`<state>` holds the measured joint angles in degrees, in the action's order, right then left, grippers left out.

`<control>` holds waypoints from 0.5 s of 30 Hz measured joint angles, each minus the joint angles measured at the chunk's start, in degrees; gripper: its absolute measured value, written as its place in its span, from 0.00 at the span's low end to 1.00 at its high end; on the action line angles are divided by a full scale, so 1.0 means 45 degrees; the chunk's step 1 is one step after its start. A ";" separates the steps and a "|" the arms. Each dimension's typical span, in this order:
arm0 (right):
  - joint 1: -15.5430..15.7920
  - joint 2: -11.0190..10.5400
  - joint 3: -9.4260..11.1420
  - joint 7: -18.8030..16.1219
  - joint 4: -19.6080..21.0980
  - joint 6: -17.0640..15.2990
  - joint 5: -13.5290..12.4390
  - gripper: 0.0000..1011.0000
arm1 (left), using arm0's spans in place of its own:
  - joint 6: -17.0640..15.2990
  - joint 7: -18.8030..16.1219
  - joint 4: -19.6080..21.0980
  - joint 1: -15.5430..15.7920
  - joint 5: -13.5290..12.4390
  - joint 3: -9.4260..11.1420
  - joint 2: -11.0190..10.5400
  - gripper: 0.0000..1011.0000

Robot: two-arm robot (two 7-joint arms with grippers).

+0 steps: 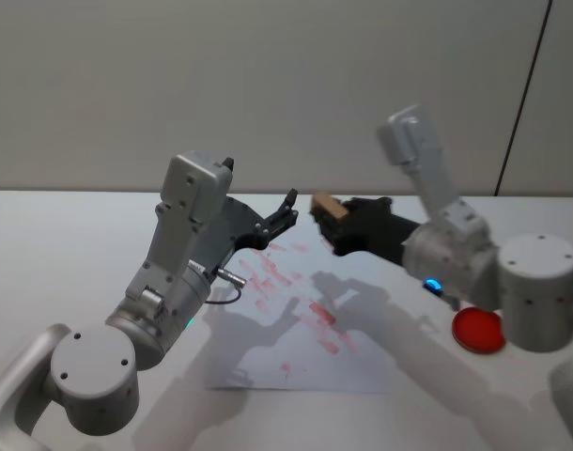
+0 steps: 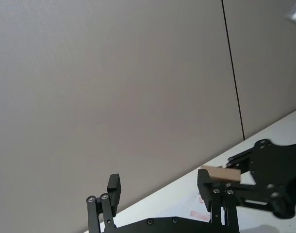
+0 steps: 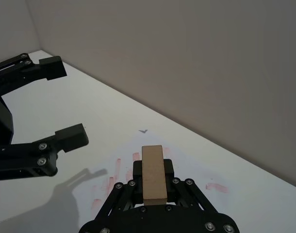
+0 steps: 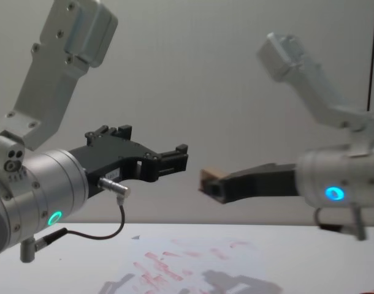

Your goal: Use the one hand to pick up the stamp and affix it onto the A4 paper.

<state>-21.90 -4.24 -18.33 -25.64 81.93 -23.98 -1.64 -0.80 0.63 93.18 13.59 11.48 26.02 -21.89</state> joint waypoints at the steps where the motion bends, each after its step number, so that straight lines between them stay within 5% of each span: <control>1: 0.0127 -0.0101 0.0050 0.0067 0.0229 -0.0083 -0.0065 0.22 | 0.0000 0.0000 0.0000 0.0000 0.0000 0.0000 0.0001 0.99; 15: 0.2578 -0.1848 0.0848 0.1414 0.3034 -0.1438 -0.0912 0.22 | 0.0000 -0.0002 0.0000 0.0000 0.0000 0.0000 0.0000 0.99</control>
<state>-10.30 -12.55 -14.52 -19.28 95.58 -30.45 -5.74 -0.80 0.62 93.18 13.59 11.48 26.02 -21.89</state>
